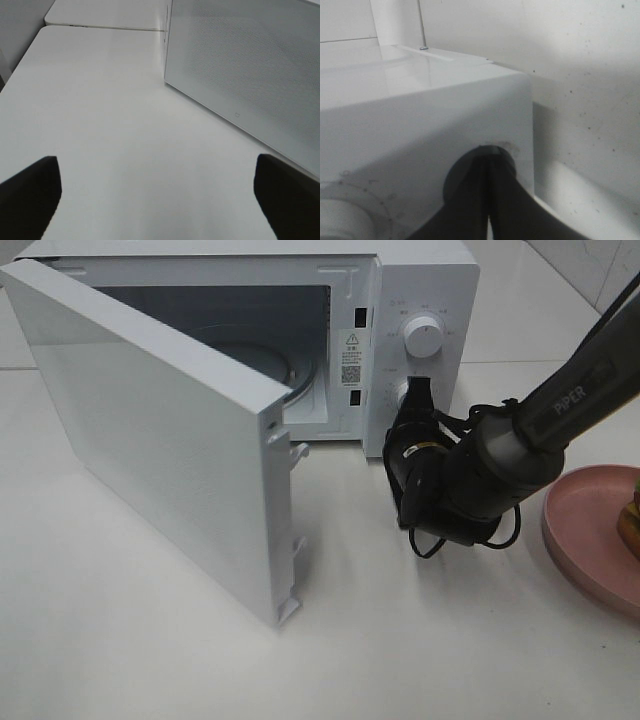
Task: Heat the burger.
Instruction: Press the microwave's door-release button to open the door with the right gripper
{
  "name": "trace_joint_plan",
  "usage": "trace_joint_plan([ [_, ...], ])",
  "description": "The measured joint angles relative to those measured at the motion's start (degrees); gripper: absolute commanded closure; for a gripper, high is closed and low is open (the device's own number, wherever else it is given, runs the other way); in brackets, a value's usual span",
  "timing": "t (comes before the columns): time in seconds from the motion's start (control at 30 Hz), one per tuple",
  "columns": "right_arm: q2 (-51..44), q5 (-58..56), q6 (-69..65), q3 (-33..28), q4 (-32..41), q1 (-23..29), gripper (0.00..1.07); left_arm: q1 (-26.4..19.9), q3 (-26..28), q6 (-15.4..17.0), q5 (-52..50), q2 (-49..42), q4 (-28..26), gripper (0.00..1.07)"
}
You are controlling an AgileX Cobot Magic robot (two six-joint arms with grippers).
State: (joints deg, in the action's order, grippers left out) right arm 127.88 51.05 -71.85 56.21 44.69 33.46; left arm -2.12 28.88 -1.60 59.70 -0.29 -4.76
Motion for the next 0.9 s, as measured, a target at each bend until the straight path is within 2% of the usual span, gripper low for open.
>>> trace_joint_plan([
  [0.5, -1.89, -5.16, -0.06, 0.29, 0.23, -1.03, 1.07, 0.00, 0.00, 0.00, 0.00, 0.00, 0.00, 0.07],
  [0.77, -3.90, -8.37, -0.11, -1.26, -4.18, -2.46, 1.07, 0.00, 0.00, 0.00, 0.00, 0.00, 0.00, 0.07],
  [0.83, -5.04, -9.11, -0.17, -2.52, -8.65, -3.09, 1.07, 0.00, 0.00, 0.00, 0.00, 0.00, 0.00, 0.07],
  [0.9, -5.33, -9.17, -0.34, -2.92, -9.40, -3.15, 1.07, 0.00, 0.00, 0.00, 0.00, 0.00, 0.00, 0.07],
])
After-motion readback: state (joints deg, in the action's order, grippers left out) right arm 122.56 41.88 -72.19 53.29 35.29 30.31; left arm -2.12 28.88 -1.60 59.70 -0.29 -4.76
